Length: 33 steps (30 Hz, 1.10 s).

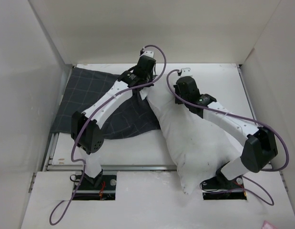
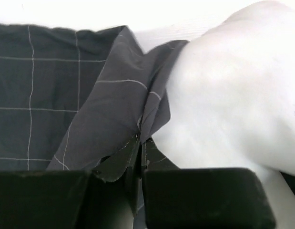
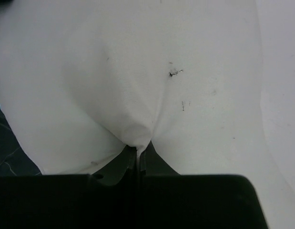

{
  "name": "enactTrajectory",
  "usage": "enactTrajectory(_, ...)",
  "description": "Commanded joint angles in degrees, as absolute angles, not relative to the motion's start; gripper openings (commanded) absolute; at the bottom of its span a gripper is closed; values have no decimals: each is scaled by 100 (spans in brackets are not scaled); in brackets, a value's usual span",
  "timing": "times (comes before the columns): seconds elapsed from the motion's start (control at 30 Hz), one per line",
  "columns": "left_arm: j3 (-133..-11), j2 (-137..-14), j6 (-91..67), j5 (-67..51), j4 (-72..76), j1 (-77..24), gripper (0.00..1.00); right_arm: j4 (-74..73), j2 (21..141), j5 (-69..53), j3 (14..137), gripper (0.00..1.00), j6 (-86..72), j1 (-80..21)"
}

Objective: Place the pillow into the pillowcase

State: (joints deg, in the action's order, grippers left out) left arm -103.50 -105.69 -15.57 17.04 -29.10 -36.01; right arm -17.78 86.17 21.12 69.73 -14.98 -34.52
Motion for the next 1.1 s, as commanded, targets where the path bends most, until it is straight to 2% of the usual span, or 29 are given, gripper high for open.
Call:
enactTrajectory(0.0,-10354,-9889,-1547,1556,-2786,-3822,0,-1555,8647,2171,7539,0,-1337,-3375)
enactTrajectory(0.07,-10231,-9783,-1547,1495,-2786,-3823,0,-1626,8868,2171,7638,0,-1118,-3375)
enactTrajectory(0.23,-10283,-9746,-1442,1494,-2602,-3823,0,-1100,8649,883,7114,0,-169,-3998)
enactTrajectory(0.33,-10984,-10299,-1441,1678,-2838,-3754,0,-792,8105,189,6411,0,500,-4542)
enactTrajectory(0.43,-11601,-10731,-1441,1828,-2936,-3631,0,-668,7674,-1119,5987,0,554,-4544)
enactTrajectory(0.5,-11733,-10784,-1441,1828,-2936,-3560,0,-615,7612,-1546,5757,0,615,-4544)
enactTrajectory(0.67,-11786,-10732,-1512,1829,-2874,-3498,0,-721,7997,-1075,5695,0,484,-4597)
enactTrajectory(0.87,-10776,-10091,-1617,1327,-2487,-3498,0,139,8991,-519,5950,0,-174,-4597)
enactTrajectory(0.93,-10600,-10037,-1669,1327,-2487,-3498,0,141,8861,-439,6021,8,-307,-4597)
enactTrajectory(0.97,-10373,-9941,-1722,1397,-2487,-3498,0,88,8520,-387,6021,15,-308,-4597)
enactTrajectory(1.03,-10144,-9835,-1723,1581,-2409,-3498,0,158,8053,-335,5846,58,-369,-4597)
enactTrajectory(1.07,-10021,-9765,-1775,1634,-2408,-3498,0,210,7598,-334,5775,95,-369,-4597)
